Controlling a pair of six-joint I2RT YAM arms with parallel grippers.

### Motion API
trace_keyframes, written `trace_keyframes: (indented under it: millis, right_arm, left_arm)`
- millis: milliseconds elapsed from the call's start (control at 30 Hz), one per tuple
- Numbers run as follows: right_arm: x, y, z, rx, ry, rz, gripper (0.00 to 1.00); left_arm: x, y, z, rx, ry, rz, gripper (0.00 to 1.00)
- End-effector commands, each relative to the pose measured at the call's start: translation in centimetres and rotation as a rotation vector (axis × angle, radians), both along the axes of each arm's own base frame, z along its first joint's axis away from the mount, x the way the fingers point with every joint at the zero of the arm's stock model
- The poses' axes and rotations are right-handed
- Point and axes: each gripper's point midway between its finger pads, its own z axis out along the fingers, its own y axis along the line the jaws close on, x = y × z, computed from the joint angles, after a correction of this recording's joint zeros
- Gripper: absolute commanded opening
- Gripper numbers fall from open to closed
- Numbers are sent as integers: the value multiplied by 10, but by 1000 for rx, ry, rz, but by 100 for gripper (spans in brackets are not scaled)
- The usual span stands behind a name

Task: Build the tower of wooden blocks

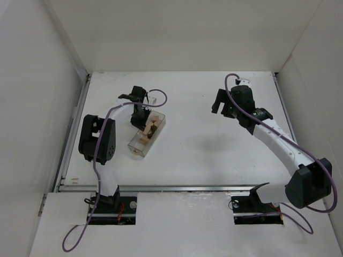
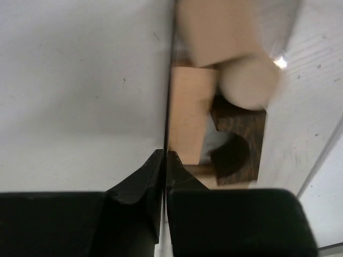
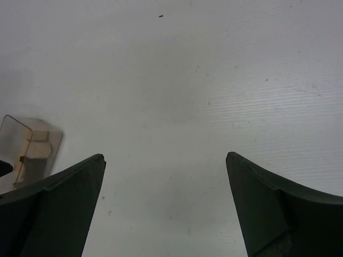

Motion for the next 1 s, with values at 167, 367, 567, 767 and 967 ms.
trace_keyframes:
  millis: [167, 367, 567, 767, 967]
  right_arm:
    - [9, 2, 26, -15, -64, -14, 100]
    - [6, -3, 21, -31, -59, -32, 100]
    - [4, -3, 20, -36, -61, -31, 100]
    - [-2, -5, 21, -46, -65, -39, 100]
    - [-11, -11, 23, -51, -68, -48, 100]
  left_arm:
    - [25, 7, 19, 41, -63, 45, 0]
    - [91, 80, 97, 501, -420, 210, 0]
    - [97, 99, 122, 1003, -622, 149, 0]
    - [92, 74, 104, 1162, -630, 58, 0]
    - [84, 37, 84, 1124, -636, -7, 21]
